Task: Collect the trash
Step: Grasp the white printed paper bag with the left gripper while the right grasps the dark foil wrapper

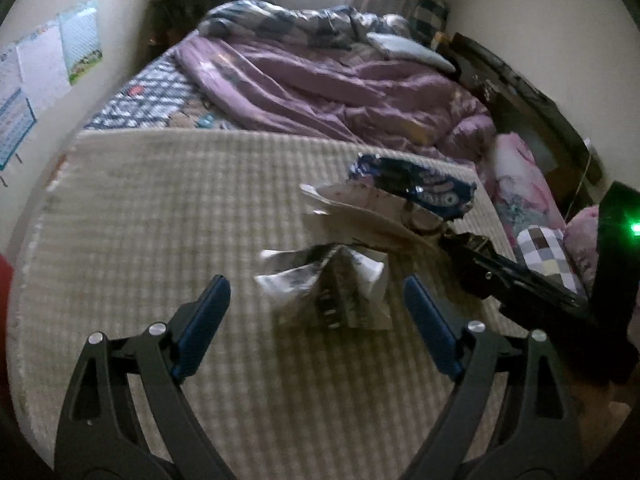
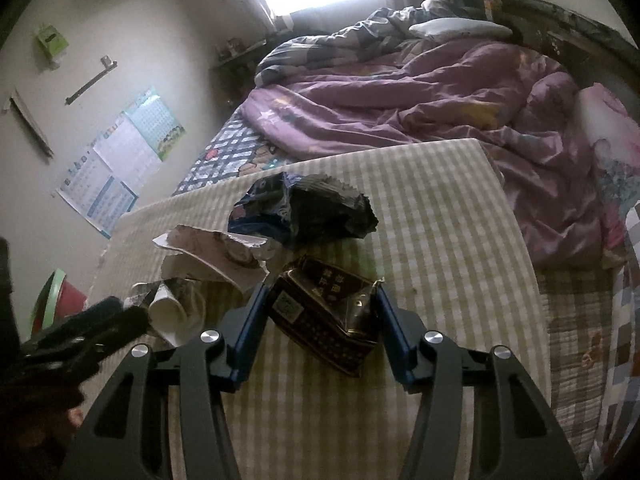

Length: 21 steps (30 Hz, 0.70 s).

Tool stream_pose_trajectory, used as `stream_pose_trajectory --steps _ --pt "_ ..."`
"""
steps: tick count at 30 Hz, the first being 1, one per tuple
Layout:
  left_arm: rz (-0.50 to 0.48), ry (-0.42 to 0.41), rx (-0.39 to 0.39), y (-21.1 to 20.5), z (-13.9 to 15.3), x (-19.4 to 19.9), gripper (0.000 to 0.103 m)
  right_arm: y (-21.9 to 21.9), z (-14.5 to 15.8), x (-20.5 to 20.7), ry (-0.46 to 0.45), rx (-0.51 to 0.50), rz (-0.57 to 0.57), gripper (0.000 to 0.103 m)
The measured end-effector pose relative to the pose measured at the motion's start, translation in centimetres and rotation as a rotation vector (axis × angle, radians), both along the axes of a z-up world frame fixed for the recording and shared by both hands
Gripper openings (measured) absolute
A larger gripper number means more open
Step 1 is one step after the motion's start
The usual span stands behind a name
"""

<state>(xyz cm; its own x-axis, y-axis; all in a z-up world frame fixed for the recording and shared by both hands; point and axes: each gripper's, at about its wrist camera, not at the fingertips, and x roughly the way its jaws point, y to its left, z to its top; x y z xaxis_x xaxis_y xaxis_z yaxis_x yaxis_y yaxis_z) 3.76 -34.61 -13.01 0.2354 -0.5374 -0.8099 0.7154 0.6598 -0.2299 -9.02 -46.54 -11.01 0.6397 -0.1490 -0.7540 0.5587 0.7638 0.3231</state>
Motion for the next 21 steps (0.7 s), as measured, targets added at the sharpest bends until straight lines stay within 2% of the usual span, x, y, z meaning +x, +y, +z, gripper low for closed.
stream_pose_trajectory --steps 5,8,11,13,17,20,21 --pt "-0.017 0.060 0.027 -1.3 -1.5 0.5 0.086 0.1 0.1 0.1 0.005 0.002 0.009 0.054" --pt "0.013 0.097 0.027 -0.6 -2.1 0.8 0.062 0.2 0.1 0.1 0.006 0.006 0.014 0.054" --pt "0.010 0.094 0.017 0.0 -1.9 0.7 0.061 0.7 0.4 -0.1 -0.002 0.018 0.032 0.054" --pt "0.007 0.071 0.015 0.7 -1.5 0.3 0.060 1.1 0.7 -0.2 -0.009 0.018 0.040 0.059" --pt "0.018 0.034 -0.014 3.1 -0.2 -0.9 0.060 2.1 1.8 -0.9 -0.052 -0.012 0.051 0.061" --pt "0.040 0.006 -0.019 4.6 0.7 -1.7 0.061 2.2 2.0 -1.2 -0.065 -0.036 0.030 0.070" --pt "0.049 -0.002 -0.023 5.2 1.1 -1.9 0.061 2.1 1.8 -1.0 -0.046 -0.038 0.021 0.070"
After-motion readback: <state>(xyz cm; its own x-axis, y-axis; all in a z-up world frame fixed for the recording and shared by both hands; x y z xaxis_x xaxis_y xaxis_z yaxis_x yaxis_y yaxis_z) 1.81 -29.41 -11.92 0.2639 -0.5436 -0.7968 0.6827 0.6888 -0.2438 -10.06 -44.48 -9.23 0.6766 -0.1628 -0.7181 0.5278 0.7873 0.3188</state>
